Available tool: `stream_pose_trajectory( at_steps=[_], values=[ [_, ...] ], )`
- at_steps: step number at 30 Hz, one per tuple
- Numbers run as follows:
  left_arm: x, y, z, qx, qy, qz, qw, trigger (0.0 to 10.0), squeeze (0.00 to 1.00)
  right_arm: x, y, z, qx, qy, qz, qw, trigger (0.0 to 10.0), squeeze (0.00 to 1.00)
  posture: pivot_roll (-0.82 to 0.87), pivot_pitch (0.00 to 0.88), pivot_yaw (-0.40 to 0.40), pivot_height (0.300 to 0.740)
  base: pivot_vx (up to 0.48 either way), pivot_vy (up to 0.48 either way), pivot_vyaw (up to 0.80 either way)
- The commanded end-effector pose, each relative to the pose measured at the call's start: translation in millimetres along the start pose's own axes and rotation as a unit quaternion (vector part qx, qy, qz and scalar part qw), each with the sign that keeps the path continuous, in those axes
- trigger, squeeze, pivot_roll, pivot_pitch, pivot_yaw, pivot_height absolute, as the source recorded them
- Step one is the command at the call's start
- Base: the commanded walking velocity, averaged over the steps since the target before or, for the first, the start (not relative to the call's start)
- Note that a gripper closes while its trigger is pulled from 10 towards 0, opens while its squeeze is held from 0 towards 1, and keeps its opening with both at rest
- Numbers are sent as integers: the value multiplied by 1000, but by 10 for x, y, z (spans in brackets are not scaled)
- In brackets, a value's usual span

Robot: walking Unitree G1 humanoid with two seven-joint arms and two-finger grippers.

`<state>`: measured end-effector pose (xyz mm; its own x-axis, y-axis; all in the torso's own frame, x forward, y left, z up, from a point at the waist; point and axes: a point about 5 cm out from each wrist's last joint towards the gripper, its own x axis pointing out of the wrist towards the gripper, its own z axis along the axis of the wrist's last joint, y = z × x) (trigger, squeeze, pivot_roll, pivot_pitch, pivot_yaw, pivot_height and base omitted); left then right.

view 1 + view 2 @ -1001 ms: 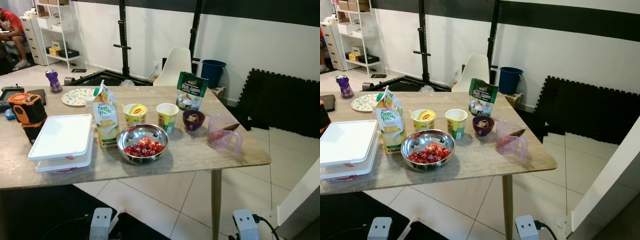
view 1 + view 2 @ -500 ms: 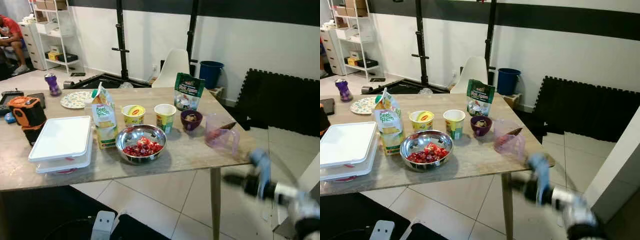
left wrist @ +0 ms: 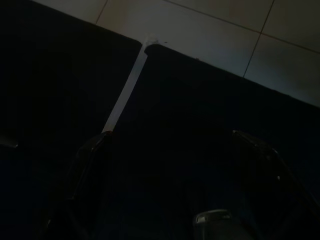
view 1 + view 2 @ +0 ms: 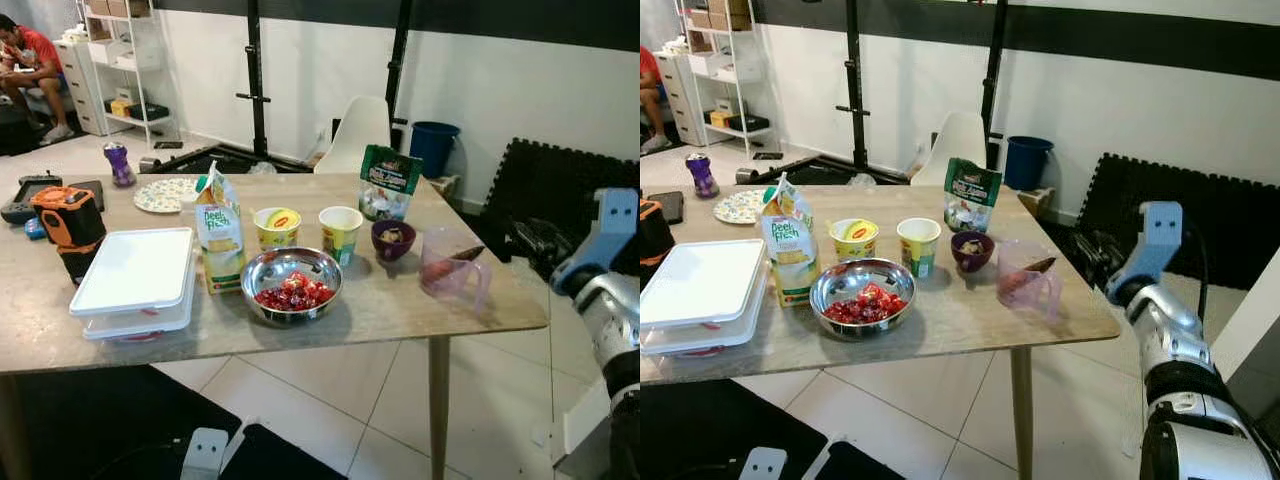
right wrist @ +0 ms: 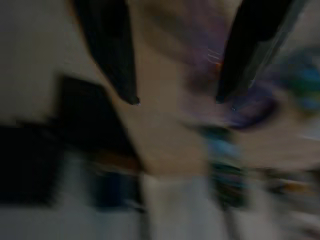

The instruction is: Restocking fridge

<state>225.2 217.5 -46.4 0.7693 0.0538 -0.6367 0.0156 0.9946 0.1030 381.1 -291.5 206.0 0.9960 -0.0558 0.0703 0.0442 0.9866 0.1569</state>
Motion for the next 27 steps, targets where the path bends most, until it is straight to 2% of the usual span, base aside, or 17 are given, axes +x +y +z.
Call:
stream_pose_trajectory(
  at_steps=[1, 9, 11, 15, 16, 17, 18, 19, 20, 21, 24, 27],
  values=[
    [-3, 6, -9, 10, 2, -2, 1000, 10000, 0, -23, -82, -40, -7, 5, -54, 999, 10000, 1000, -22, 76, -49, 740, 0, 0, 0],
    [-6, 57, 52, 18, -12, 4, 1000, 10000, 0, 76, 50, 58, 25, -18, -71, 997, 10000, 1000, 3, 136, -65, 740, 0, 0, 0],
    [-14, 64, 73, 19, -21, 4, 1000, 10000, 0, 107, 105, 125, 20, -38, -66, 997, 10000, 1000, 14, 162, -68, 740, 0, 0, 0],
    [-62, 93, 0, 35, -14, 0, 999, 10000, 0, 135, 147, 168, -13, -40, -78, 996, 10000, 1000, 20, 201, -54, 740, 0, 0, 0],
    [-77, 105, -29, 37, -11, -1, 999, 10000, 0, 142, 155, 163, -32, -33, -90, 995, 10000, 922, 18, 211, -47, 740, 0, 0, 0],
    [-92, 119, -53, 39, -9, -1, 999, 10000, 0, 149, 173, 154, -44, -27, -96, 994, 10000, 694, 21, 228, -38, 740, 0, 0, 0],
    [-101, 127, -68, 40, -8, -1, 999, 10000, 0, 154, 183, 147, -50, -23, -99, 994, 10000, 694, 21, 228, -38, 740, 0, 0, 0],
    [-110, 136, -81, 41, -6, -1, 999, 10000, 0, 161, 208, 129, -71, -16, -104, 992, 10000, 220, 23, 234, -36, 740, 0, 0, 0],
    [-110, 136, -81, 41, -6, -1, 999, 10000, 0, 161, 208, 129, -71, -16, -104, 992, 10000, 220, 23, 234, -36, 740, 0, 0, 0],
    [-123, 142, -80, 40, -8, -2, 999, 10000, 0, 162, 214, 117, -93, -13, -116, 989, 10000, 0, 36, 257, -33, 740, 0, 0, 0],
    [-144, 150, -70, 39, -11, -2, 999, 10000, 0, 153, 192, 99, -106, -9, -141, 984, 10000, 0, 40, 263, -36, 740, 0, 0, 0],
    [-173, 171, -69, 35, -14, 4, 999, 10000, 0, 137, 135, 104, -92, -10, -168, 981, 10000, 0, 45, 263, -48, 740, 0, 0, 0]
  ],
)
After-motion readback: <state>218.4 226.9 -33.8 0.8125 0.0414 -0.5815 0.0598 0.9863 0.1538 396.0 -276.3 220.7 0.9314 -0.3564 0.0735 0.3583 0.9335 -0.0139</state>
